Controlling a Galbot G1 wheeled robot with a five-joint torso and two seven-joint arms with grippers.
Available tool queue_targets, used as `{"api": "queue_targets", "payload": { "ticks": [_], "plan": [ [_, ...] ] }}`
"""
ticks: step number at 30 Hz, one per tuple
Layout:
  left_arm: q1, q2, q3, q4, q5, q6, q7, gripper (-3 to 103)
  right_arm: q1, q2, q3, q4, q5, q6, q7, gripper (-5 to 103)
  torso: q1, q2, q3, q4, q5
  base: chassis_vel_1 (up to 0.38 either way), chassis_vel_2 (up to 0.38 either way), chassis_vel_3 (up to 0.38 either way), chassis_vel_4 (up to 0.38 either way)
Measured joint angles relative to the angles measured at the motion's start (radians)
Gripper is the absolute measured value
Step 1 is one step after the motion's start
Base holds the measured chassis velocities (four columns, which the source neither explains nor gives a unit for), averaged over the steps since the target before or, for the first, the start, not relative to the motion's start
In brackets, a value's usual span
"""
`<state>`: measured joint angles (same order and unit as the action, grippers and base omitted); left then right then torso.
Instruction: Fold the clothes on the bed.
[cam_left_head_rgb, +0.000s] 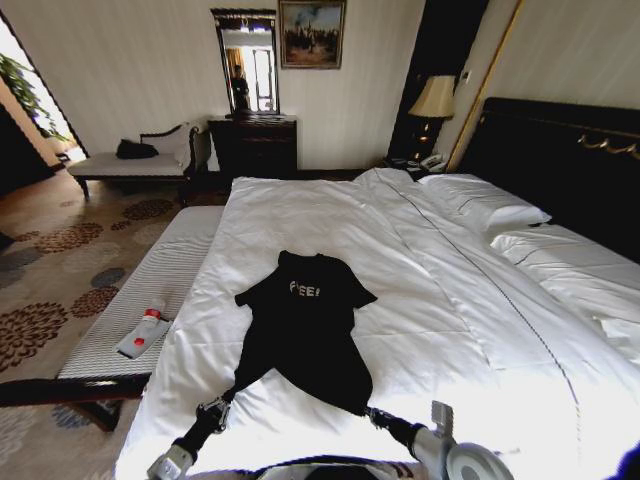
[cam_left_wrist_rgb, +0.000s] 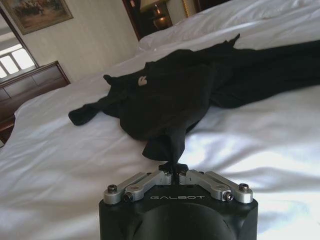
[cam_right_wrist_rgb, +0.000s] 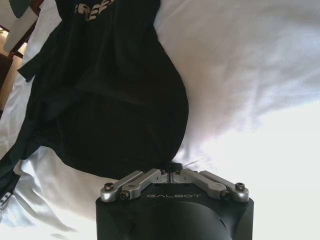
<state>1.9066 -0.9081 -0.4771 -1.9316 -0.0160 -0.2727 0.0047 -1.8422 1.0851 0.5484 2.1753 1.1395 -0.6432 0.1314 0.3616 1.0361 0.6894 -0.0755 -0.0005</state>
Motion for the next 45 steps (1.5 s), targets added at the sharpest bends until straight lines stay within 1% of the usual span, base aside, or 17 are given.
{"api": "queue_targets", "payload": {
  "ticks": [2,5,6,9,10,14,17,21,25,26,27,29,34,39,40,44,45],
  "plan": [
    [0.008,0.001,-0.008,-0.016,-0.009,0.004,0.000,2,-0.003,-0.003,0.004,0.008,0.003,0.000,0.001,0,0.000,0.000,0.000,-0.0001,-0.0001,0.000,0.000,0.000,0.000],
    [0.058,0.005,-0.050,-0.092,-0.068,0.026,0.000,2,-0.026,-0.025,0.033,0.068,0.033,-0.003,0.011,0,0.000,0.000,0.000,0.0001,-0.0002,0.000,0.000,0.000,0.000],
    [0.058,0.005,-0.050,-0.092,-0.068,0.026,0.000,2,-0.026,-0.025,0.033,0.068,0.033,-0.003,0.011,0,0.000,0.000,0.000,0.0001,-0.0002,0.000,0.000,0.000,0.000],
    [0.109,0.005,-0.107,-0.155,-0.107,0.033,0.000,2,-0.054,-0.062,0.081,0.136,0.092,-0.015,0.030,0,0.000,0.000,0.000,-0.0001,-0.0003,0.000,0.000,0.000,0.000],
    [0.109,0.005,-0.107,-0.155,-0.107,0.033,0.000,2,-0.054,-0.062,0.081,0.136,0.092,-0.015,0.030,0,0.000,0.000,0.000,-0.0001,-0.0003,0.000,0.000,0.000,0.000],
    [0.147,-0.002,-0.182,-0.225,-0.194,0.051,0.000,2,-0.068,-0.094,0.125,0.195,0.148,-0.028,0.056,0,0.000,0.000,0.000,-0.0002,-0.0003,0.000,0.000,0.000,0.000],
    [0.163,-0.004,-0.209,-0.255,-0.212,0.055,0.001,2,-0.076,-0.101,0.139,0.223,0.161,-0.034,0.063,0,0.000,0.000,0.000,-0.0001,0.0000,0.000,0.000,0.000,0.000],
    [0.172,-0.008,-0.212,-0.265,-0.198,0.055,0.001,2,-0.085,-0.103,0.138,0.232,0.146,-0.038,0.063,0,0.000,0.000,0.000,-0.0002,0.0006,0.000,0.000,0.000,0.000],
    [0.172,-0.019,-0.149,-0.217,-0.130,0.046,0.002,2,-0.081,-0.081,0.074,0.164,0.060,-0.029,0.049,0,0.000,0.000,0.000,0.0000,0.0001,0.000,0.000,0.000,0.000],
    [0.172,-0.019,-0.149,-0.217,-0.130,0.046,0.002,2,-0.081,-0.081,0.074,0.164,0.060,-0.029,0.049,0,0.000,0.000,0.000,0.0000,0.0001,0.000,0.000,0.000,0.000],
    [0.177,-0.022,-0.134,-0.205,-0.111,0.041,0.002,2,-0.080,-0.072,0.052,0.142,0.028,-0.022,0.041,0,0.000,0.000,0.000,0.0000,0.0001,0.000,0.000,0.000,0.000],
    [0.189,-0.025,-0.129,-0.201,-0.099,0.034,0.002,2,-0.085,-0.064,0.043,0.129,0.006,-0.016,0.032,0,0.000,0.000,0.000,0.0000,0.0001,0.000,0.000,0.000,0.000],
    [0.213,-0.030,-0.150,-0.223,-0.114,0.030,0.003,2,-0.097,-0.062,0.062,0.143,0.018,-0.013,0.028,0,0.000,0.000,0.000,-0.0001,0.0000,0.000,0.000,0.000,0.000],
    [0.251,-0.045,-0.206,-0.270,-0.166,0.029,0.003,2,-0.121,-0.076,0.126,0.203,0.089,-0.029,0.047,0,0.000,0.000,0.000,-0.0001,0.0000,0.000,0.000,0.000,0.000],
    [0.251,-0.045,-0.206,-0.270,-0.166,0.029,0.003,2,-0.121,-0.076,0.126,0.203,0.089,-0.029,0.047,0,0.000,0.000,0.000,-0.0001,0.0000,0.000,0.000,0.000,0.000],
    [0.310,-0.048,-0.286,-0.296,-0.216,0.027,0.003,2,-0.160,-0.111,0.207,0.240,0.136,-0.075,0.079,0,0.000,0.000,0.000,-0.0001,-0.0001,0.000,0.000,0.000,0.000],
    [0.310,-0.048,-0.286,-0.296,-0.216,0.027,0.003,2,-0.160,-0.111,0.207,0.240,0.136,-0.075,0.079,0,0.000,0.000,0.000,-0.0001,-0.0001,0.000,0.000,0.000,0.000]
  ]
}}
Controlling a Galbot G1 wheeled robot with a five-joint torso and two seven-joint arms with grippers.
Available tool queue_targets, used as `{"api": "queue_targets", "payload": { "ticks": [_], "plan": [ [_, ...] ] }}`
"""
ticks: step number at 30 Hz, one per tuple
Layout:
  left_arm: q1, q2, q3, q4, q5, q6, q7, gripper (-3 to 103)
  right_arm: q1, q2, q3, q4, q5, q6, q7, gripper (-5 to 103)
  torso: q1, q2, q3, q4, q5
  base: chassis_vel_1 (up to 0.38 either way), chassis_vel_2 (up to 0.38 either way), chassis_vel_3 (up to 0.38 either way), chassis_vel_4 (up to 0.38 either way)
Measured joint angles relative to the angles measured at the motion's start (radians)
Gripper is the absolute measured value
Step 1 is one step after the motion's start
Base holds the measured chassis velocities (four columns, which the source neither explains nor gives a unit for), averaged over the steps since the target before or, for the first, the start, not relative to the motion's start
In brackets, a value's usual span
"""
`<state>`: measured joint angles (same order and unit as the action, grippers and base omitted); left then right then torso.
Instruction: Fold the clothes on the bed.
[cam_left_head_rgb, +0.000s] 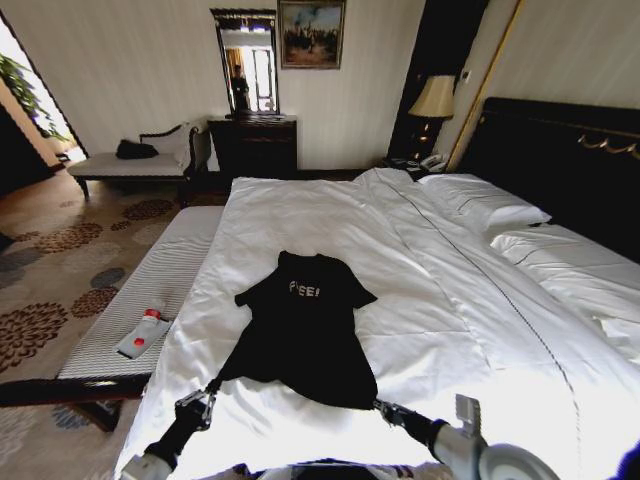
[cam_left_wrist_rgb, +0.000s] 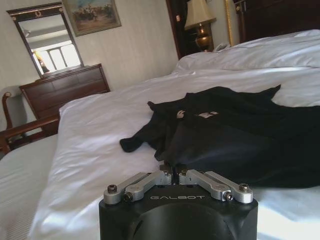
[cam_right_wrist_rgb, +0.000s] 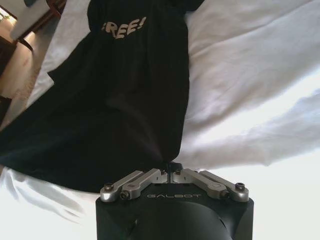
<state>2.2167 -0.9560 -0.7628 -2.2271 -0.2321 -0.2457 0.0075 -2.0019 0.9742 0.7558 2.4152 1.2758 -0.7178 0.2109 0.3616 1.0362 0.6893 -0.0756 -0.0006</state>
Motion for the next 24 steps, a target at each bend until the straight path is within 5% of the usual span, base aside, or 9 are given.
{"api": "queue_targets", "payload": {
  "ticks": [4,11,19,24],
  "plan": [
    [0.080,0.001,-0.068,0.011,-0.023,-0.018,0.000,2,-0.026,-0.027,0.056,0.020,0.033,-0.017,0.035,0,0.000,0.000,0.000,0.0002,0.0002,0.000,0.000,0.000,0.000],
    [0.119,-0.028,-0.052,0.056,0.013,-0.044,-0.006,2,-0.036,-0.019,0.020,0.014,-0.019,-0.018,0.041,0,0.000,0.000,0.000,0.0003,-0.0001,0.000,0.000,0.000,0.000],
    [0.121,-0.056,-0.002,0.094,0.063,-0.057,-0.012,2,-0.070,0.021,-0.093,-0.017,-0.210,-0.020,0.010,0,0.000,0.000,0.000,-0.0003,0.0000,0.000,0.000,0.000,0.000],
    [0.138,-0.060,-0.005,0.107,0.064,-0.061,-0.021,2,-0.071,0.020,-0.076,-0.042,-0.233,-0.020,0.002,0,0.000,0.000,0.000,0.0000,-0.0001,0.000,0.000,0.000,0.000]
  ]
}}
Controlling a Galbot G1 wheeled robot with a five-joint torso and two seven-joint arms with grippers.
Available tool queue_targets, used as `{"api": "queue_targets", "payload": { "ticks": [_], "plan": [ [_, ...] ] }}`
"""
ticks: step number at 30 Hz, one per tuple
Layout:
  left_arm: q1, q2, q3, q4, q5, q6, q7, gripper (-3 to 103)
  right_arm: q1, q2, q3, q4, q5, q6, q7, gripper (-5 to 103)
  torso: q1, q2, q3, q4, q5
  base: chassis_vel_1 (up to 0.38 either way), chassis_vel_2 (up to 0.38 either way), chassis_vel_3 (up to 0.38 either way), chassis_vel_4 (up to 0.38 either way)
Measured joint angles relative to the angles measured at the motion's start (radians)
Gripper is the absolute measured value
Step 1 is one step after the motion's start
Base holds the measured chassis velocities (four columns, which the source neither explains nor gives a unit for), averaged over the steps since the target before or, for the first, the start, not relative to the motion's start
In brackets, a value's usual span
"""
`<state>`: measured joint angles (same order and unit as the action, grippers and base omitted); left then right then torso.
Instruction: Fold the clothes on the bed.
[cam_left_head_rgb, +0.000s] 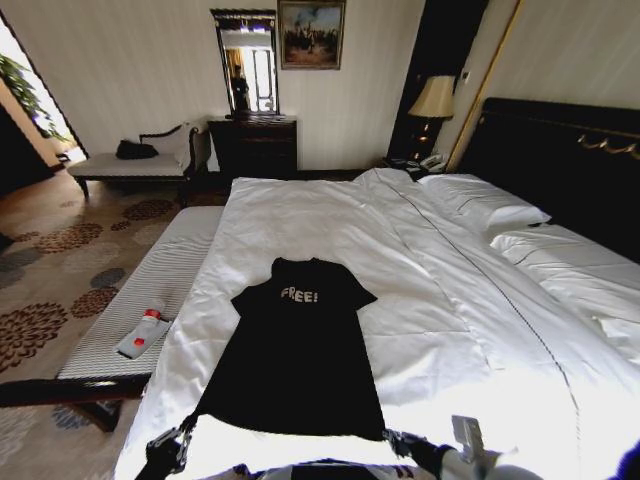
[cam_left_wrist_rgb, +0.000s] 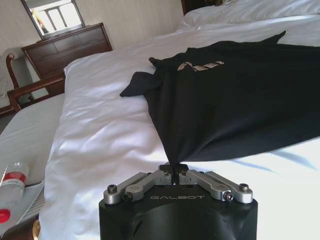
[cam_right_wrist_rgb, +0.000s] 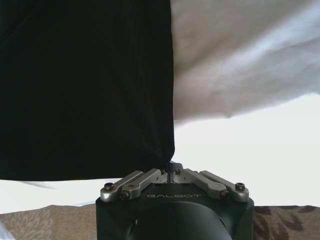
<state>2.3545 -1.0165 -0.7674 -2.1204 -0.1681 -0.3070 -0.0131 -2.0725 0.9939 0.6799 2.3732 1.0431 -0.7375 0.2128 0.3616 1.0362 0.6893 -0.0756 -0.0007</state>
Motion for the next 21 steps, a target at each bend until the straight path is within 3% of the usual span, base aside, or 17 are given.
{"api": "queue_targets", "payload": {
  "ticks": [21],
  "plan": [
    [0.037,-0.024,0.020,0.052,0.052,-0.036,-0.028,2,0.001,-0.012,-0.016,-0.014,-0.040,0.001,0.005,0,0.000,0.000,0.000,0.0000,0.0000,0.000,0.000,0.000,0.000]
  ]
}}
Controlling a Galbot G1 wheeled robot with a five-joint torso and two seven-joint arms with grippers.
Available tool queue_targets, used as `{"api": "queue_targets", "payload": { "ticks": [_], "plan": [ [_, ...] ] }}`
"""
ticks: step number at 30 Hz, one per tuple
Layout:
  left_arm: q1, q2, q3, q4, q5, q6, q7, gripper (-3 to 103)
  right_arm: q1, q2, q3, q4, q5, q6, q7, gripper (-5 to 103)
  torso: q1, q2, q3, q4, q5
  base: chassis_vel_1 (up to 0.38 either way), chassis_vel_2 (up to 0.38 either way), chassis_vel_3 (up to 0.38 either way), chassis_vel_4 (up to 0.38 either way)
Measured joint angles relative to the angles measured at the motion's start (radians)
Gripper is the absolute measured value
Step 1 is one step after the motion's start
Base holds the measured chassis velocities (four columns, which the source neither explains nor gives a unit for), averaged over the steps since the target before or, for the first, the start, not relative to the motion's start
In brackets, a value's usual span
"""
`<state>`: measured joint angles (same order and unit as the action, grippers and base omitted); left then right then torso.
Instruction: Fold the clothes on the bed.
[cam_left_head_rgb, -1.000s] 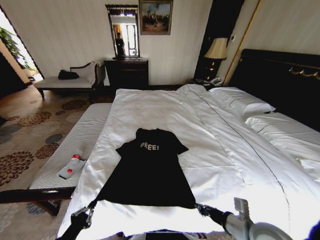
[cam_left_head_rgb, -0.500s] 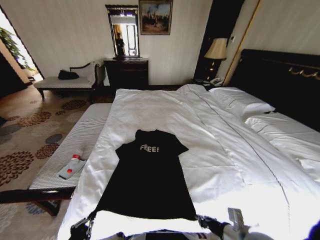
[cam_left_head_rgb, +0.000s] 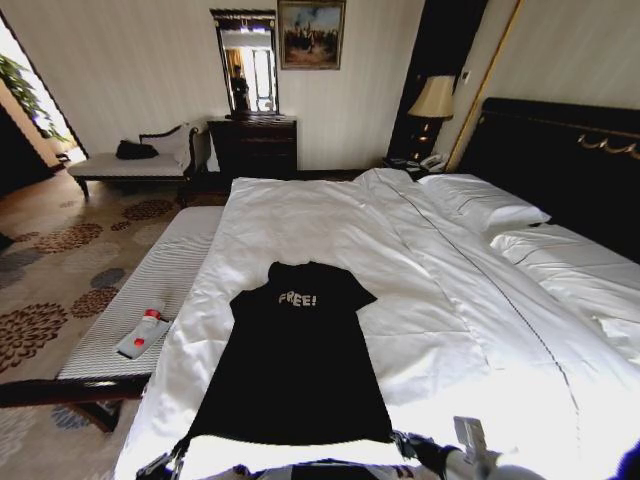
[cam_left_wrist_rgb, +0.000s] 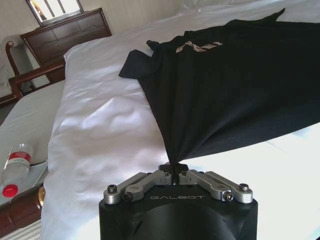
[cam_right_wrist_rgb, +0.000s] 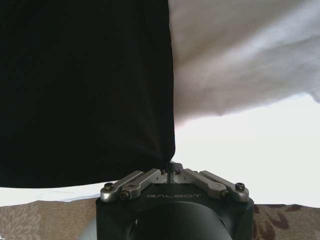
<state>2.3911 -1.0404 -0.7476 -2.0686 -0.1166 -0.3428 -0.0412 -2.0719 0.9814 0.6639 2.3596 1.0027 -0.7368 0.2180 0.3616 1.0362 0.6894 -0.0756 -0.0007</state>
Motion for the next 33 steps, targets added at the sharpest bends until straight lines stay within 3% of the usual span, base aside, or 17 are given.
{"api": "queue_targets", "payload": {
  "ticks": [8,13,15,19,20,21,22,25,27,28,30,33],
  "plan": [
    [-0.019,-0.004,0.013,0.017,0.017,0.013,-0.011,-1,0.013,0.005,-0.030,-0.022,-0.017,0.004,0.004,0,0.000,0.000,0.000,0.0001,0.0002,0.000,0.000,0.000,0.000],
    [-0.016,-0.007,0.011,0.010,0.027,0.018,-0.021,14,0.013,0.009,-0.041,-0.018,-0.031,0.025,-0.001,4,0.000,0.000,0.000,0.0002,0.0001,0.000,0.000,0.000,0.000],
    [-0.008,-0.006,0.003,0.001,0.029,0.021,-0.028,24,0.012,0.009,-0.047,-0.008,-0.042,0.037,-0.006,15,0.000,0.000,0.000,0.0000,0.0001,0.000,0.000,0.000,0.000],
    [0.007,-0.005,-0.013,-0.010,0.030,0.030,-0.040,35,0.005,0.008,-0.051,0.003,-0.059,0.044,-0.005,25,0.000,0.000,0.000,0.0001,0.0002,0.000,0.000,0.000,0.000],
    [0.010,-0.005,-0.022,-0.015,0.029,0.031,-0.044,40,0.001,0.007,-0.050,0.008,-0.066,0.048,-0.005,36,0.000,0.000,0.000,0.0001,0.0002,0.000,0.000,0.000,0.000],
    [0.010,-0.005,-0.022,-0.015,0.029,0.031,-0.044,40,0.001,0.007,-0.050,0.008,-0.066,0.048,-0.005,36,0.000,0.000,0.000,0.0001,0.0002,0.000,0.000,0.000,0.000],
    [0.011,-0.005,-0.028,-0.018,0.026,0.031,-0.048,45,-0.001,0.007,-0.047,0.012,-0.068,0.050,-0.005,36,0.000,0.000,0.000,0.0001,0.0002,0.000,0.000,0.000,0.000],
    [0.001,-0.012,-0.053,-0.043,0.010,0.029,-0.058,62,-0.001,0.009,-0.027,0.026,-0.068,0.055,-0.002,52,0.000,0.000,0.000,0.0000,0.0001,0.000,0.000,0.000,0.000],
    [-0.004,-0.014,-0.058,-0.048,0.013,0.023,-0.059,62,0.002,0.009,-0.021,0.029,-0.067,0.056,-0.001,58,0.000,0.000,0.000,0.0000,0.0001,0.000,0.000,0.000,0.000],
    [-0.018,-0.018,-0.066,-0.057,0.025,0.005,-0.062,73,0.011,0.011,-0.006,0.038,-0.058,0.059,0.001,63,0.000,0.000,0.000,0.0000,0.0002,0.000,0.000,0.000,0.000],
    [-0.027,-0.020,-0.068,-0.062,0.029,-0.002,-0.063,73,0.020,0.011,0.005,0.043,-0.044,0.060,0.005,69,0.000,0.000,0.000,0.0000,0.0002,0.000,0.000,0.000,0.000],
    [-0.084,-0.026,-0.061,-0.066,0.017,0.000,-0.064,89,0.077,0.006,0.057,0.051,0.033,0.073,0.016,80,0.000,0.000,0.000,0.0000,0.0003,0.000,0.000,0.000,0.000]
  ]
}}
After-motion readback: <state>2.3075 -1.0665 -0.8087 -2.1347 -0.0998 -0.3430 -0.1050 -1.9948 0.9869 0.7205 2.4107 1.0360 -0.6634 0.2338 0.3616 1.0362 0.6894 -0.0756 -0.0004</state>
